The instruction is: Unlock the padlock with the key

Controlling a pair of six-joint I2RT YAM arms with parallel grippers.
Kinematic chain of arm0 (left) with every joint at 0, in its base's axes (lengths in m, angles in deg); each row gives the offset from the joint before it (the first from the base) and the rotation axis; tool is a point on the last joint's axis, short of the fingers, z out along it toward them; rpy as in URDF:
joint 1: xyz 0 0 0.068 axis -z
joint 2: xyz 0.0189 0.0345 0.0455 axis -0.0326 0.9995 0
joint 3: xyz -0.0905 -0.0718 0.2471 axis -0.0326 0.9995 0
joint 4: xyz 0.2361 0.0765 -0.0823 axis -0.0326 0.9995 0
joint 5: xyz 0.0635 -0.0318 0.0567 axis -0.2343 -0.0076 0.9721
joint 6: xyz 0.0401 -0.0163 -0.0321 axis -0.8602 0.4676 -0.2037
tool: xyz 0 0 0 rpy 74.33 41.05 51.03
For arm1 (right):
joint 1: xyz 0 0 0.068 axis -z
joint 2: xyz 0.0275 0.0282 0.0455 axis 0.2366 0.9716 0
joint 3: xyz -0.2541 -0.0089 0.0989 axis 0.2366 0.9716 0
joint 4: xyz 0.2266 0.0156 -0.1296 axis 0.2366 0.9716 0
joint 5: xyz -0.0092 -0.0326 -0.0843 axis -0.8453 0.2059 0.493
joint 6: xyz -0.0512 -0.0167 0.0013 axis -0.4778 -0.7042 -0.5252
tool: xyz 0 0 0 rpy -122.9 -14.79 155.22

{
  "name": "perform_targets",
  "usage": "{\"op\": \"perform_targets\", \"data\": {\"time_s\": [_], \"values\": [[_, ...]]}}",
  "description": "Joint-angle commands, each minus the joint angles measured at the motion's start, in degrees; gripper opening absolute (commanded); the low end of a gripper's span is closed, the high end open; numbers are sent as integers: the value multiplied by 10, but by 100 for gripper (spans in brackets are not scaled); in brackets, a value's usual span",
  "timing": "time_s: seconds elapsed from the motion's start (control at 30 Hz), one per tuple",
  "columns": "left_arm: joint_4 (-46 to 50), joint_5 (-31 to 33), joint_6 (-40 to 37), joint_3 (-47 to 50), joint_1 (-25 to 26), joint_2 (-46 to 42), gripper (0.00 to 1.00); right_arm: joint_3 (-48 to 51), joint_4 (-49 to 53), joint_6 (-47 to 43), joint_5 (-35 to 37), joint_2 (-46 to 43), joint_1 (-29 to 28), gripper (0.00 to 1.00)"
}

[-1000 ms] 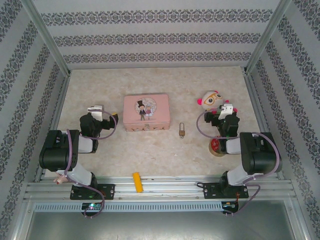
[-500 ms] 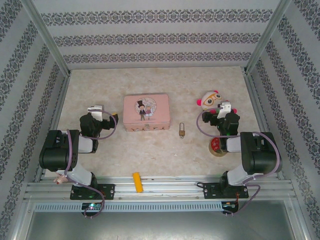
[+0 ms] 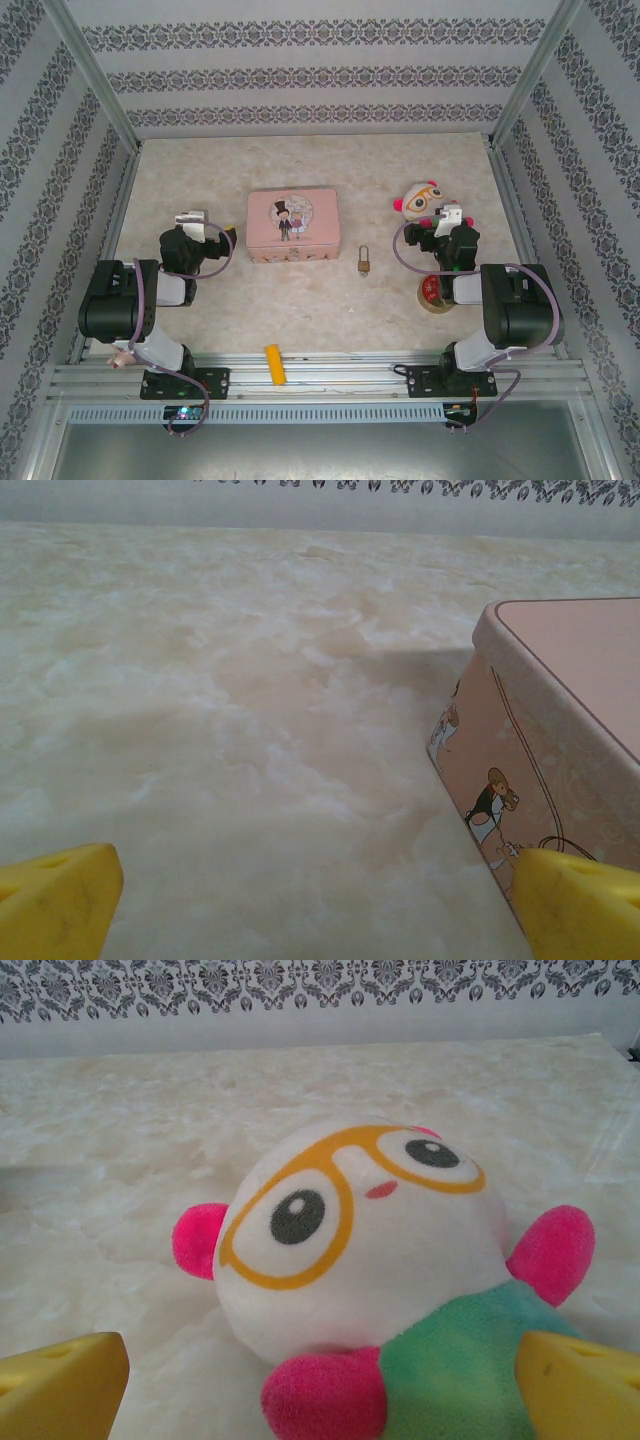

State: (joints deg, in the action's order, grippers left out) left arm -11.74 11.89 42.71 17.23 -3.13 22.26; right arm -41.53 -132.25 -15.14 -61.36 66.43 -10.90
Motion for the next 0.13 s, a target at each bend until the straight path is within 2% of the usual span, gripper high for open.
{"op": "perform_targets", "data": {"time_s": [0.0,0.1], "values": [[-14,-7,-10,-7,-5,1,99,-5,-4,1,-15,-3,-1,98],[-18,-7,-9,-4,-5,0,99,-5,-4,1,-15,-3,-1,98]]}}
